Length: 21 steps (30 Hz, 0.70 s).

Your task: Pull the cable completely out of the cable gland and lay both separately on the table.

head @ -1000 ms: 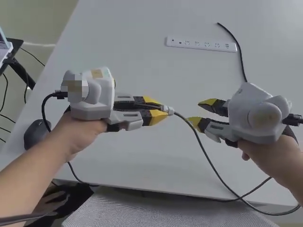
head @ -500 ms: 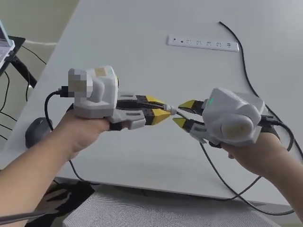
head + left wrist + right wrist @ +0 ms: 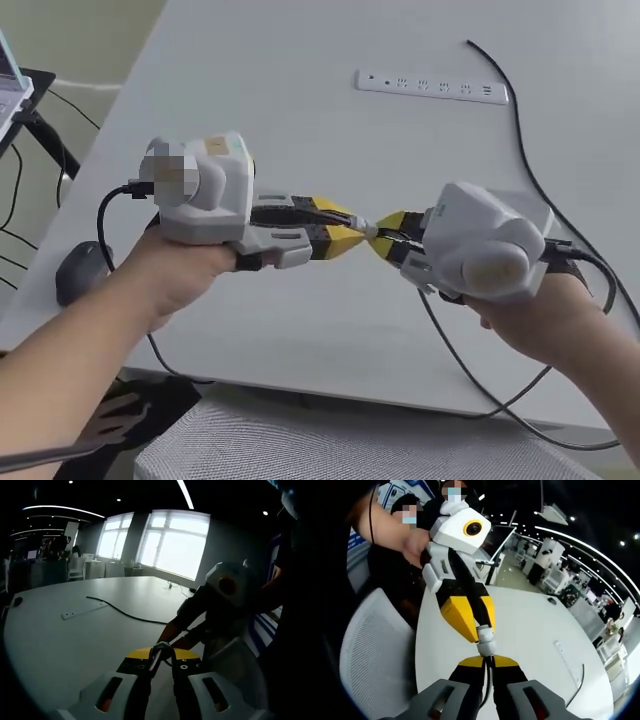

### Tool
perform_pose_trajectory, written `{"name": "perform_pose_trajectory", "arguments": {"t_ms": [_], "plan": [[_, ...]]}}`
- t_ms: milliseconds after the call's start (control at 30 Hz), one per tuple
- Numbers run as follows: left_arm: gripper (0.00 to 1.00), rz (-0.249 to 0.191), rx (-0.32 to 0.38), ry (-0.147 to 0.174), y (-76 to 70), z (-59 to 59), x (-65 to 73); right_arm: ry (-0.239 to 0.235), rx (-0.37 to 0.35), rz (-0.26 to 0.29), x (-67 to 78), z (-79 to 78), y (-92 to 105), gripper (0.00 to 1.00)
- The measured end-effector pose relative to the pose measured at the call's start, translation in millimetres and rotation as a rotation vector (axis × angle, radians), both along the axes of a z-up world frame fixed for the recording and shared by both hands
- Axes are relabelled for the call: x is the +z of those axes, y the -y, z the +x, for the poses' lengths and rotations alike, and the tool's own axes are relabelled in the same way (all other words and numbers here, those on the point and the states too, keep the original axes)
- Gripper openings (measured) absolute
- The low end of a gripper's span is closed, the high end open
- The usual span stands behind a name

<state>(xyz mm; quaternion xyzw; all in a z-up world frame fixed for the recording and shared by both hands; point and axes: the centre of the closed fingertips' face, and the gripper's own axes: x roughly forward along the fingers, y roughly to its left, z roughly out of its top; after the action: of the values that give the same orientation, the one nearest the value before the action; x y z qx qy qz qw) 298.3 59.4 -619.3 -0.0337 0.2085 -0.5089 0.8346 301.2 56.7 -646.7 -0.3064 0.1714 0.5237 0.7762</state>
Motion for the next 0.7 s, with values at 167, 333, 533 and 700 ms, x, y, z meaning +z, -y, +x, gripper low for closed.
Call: {"name": "perform_pose_trajectory", "arguments": {"t_ms": [167, 333, 533, 700], "plan": [[0.15, 0.002, -0.001, 0.000, 0.9, -1.2, -0.6, -0.016, -0.011, 0.011, -1.7, -1.2, 0.6, 0.00], [0.15, 0.001, 0.000, 0.001, 0.8, -1.9, -0.6, -0.023, -0.028, -0.007, -7.7, 0.1, 5.9, 0.00], [0.15, -0.004, 0.004, 0.003, -1.0, -1.4, 2.0, -0.054, -0.061, -0.025, -18.0, 2.4, 17.2, 0.00], [0.15, -0.007, 0.004, 0.001, -1.5, -2.5, 1.9, -0.087, -0.095, -0.030, -27.2, 1.4, 27.6, 0.00]]}}
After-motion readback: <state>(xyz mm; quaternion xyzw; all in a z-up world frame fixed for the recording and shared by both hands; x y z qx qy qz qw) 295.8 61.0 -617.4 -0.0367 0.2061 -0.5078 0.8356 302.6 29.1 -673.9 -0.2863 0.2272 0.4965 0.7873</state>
